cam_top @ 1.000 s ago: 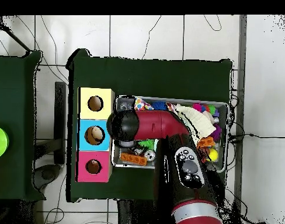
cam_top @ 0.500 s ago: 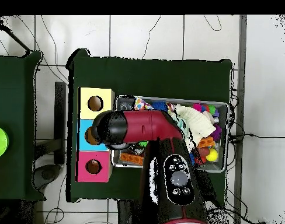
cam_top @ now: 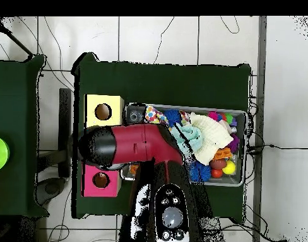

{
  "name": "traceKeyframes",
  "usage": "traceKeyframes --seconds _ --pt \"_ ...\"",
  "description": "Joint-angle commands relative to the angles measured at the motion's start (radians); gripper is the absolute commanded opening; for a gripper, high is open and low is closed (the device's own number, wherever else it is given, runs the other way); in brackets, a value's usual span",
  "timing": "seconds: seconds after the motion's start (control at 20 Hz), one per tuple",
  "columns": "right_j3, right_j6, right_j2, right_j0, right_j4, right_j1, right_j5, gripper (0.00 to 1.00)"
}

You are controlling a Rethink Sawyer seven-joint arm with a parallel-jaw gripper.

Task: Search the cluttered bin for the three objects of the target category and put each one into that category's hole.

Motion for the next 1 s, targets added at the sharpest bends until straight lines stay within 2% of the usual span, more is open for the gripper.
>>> traceKeyframes --seconds 0.05,0.35,0.55,1.0 --pt "0.107 0.247 -0.034 0.039 0.047 -0.004 0.062 0.0" --pt "0.16 0.285 -0.065 0.086 0.054 0.063 -0.089 0.0" --pt "0.206 0.293 -0.076 0.109 0.079 0.071 -0.153 0.0" --pt "0.289 0.266 -0.074 0.131 0.124 0.074 -0.209 0.0"
